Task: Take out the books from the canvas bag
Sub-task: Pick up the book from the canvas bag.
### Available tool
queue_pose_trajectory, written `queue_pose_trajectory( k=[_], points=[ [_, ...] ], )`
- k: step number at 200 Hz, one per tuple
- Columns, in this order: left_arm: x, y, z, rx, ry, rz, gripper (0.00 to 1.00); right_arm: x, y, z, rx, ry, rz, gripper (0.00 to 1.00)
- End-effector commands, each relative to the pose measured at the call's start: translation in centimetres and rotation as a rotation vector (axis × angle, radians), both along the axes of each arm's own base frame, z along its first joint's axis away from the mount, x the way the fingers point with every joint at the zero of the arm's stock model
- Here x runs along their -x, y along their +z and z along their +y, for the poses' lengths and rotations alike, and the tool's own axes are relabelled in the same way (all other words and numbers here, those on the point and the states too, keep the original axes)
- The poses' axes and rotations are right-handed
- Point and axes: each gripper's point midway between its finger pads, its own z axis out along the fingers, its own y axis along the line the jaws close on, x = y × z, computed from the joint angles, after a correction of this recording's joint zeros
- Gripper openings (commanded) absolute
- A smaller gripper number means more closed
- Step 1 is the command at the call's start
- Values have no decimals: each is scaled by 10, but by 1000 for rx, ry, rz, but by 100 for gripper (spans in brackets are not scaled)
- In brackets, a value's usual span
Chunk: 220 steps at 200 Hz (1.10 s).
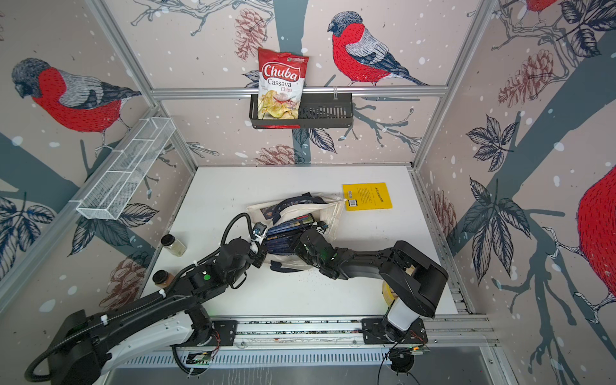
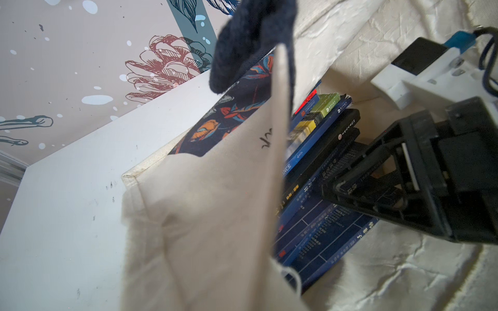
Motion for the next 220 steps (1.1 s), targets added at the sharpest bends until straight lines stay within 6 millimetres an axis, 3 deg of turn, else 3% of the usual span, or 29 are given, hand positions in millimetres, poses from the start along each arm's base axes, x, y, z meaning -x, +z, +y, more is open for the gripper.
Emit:
queue_pose_trajectory(
  k=[1,39,72,101,144,186,220],
  points=[
    [-3,8,-4,11,-10,-26,0,-10,-1,-16,67,-95,-35,54],
    [-1,6,-7,10,-24,-13,0,-16,-21,-17,63,-101,16,41],
    [0,4,-10,11,-43,-1,0,-25,-12,-22,79,-147,-40,31],
    [1,3,-12,12,-56,3,0,-35,3,-32,121,-203,-105,30],
    [2,1,-14,8,-66,13,0,-43,-8,-32,161,-190,-79,20],
    [3,-1,-16,5,-74,19,0,-38,19,-28,183,-198,-151,20],
    [3,-3,-17,-2,-79,31,0,-48,6,-34,184,-197,-113,26]
  ],
)
